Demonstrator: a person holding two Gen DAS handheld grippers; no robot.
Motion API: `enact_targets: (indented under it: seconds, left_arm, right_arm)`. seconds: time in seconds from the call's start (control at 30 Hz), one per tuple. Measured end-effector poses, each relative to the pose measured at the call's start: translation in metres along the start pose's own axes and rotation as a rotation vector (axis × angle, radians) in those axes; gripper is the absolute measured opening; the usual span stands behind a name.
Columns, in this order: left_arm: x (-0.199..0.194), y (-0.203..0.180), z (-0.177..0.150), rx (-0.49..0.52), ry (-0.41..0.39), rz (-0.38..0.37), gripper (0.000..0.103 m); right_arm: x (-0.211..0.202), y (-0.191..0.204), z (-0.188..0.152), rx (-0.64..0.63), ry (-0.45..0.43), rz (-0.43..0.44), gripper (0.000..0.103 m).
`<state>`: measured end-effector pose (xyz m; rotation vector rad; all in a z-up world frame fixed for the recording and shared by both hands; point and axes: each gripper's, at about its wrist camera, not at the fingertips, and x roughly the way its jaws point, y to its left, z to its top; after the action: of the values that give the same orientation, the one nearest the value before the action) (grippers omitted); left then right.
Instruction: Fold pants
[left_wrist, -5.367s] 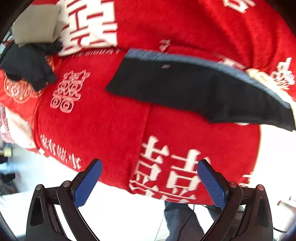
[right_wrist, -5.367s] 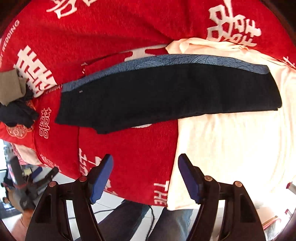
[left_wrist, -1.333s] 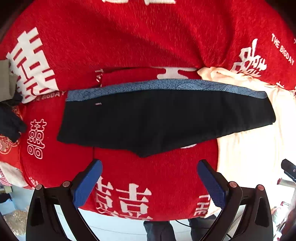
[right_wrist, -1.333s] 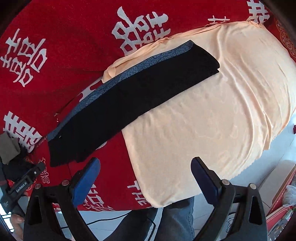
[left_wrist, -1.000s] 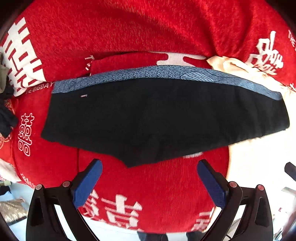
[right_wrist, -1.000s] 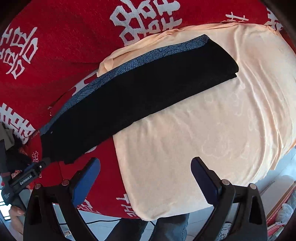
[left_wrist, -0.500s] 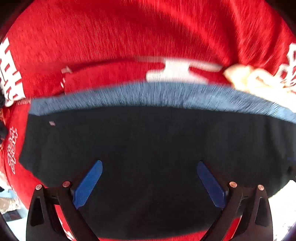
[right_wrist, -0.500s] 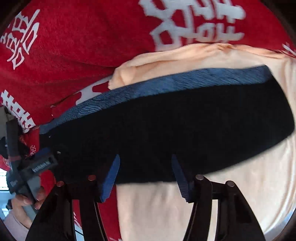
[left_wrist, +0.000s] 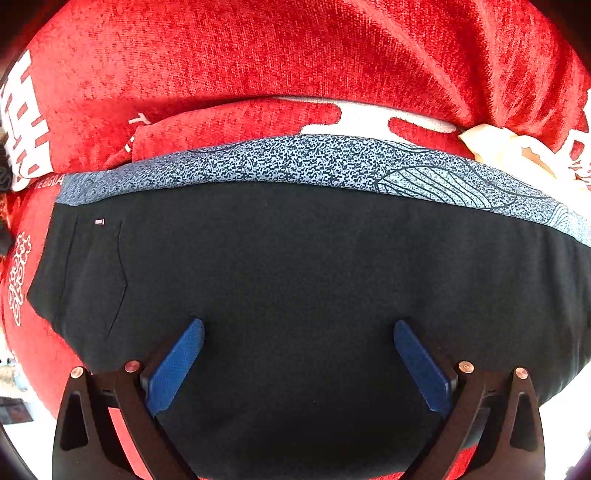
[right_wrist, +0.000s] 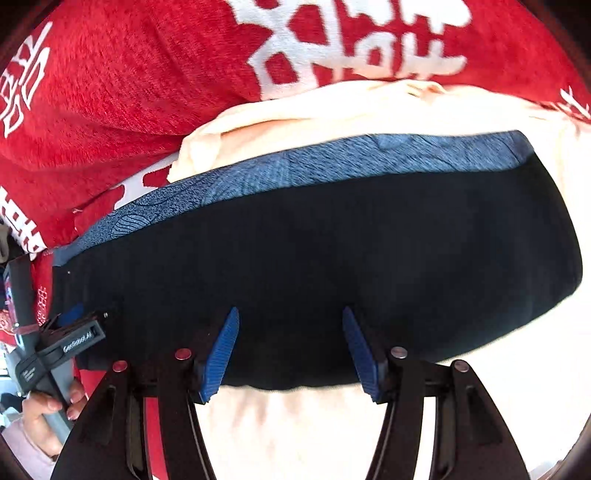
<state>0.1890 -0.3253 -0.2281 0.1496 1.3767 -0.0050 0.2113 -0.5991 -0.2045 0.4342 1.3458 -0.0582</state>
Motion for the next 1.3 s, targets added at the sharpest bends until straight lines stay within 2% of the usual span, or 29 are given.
enact_targets:
  seconds: [0.33, 0.57, 0.7, 0.77, 0.93, 1.3]
  left_arm:
    - [0.001, -0.005, -0.004, -0.026, 0.007, 0.031, 0.103]
    - [0.000, -0.004, -0.007, -0.041, -0.012, 0.036, 0.103]
    - [0.000, -0.005, -0.008, -0.046, -0.010, 0.045, 0.103]
    - [0.000, -0.005, -0.009, -0.047, -0.008, 0.047, 0.103]
    - [0.000, -0.005, -0.008, -0.051, 0.003, 0.046, 0.103]
    - [0.000, -0.004, -0.007, -0.054, 0.003, 0.049, 0.103]
  right_arm:
    - [0.004, -0.002, -0.002, -0.014, 0.007, 0.027, 0.072]
    - [0.001, -0.003, 0.002, -0.028, 0.031, 0.037, 0.072]
    - [-0.014, -0.013, 0.004, -0.022, -0.013, -0.023, 0.073]
    - [-0.015, -0.023, 0.005, -0.007, -0.017, -0.037, 0.078]
    - [-0.009, -0.050, -0.001, 0.044, 0.026, -0.013, 0.078]
    - [-0.005, -0.048, -0.001, 0.022, 0.049, -0.015, 0.079]
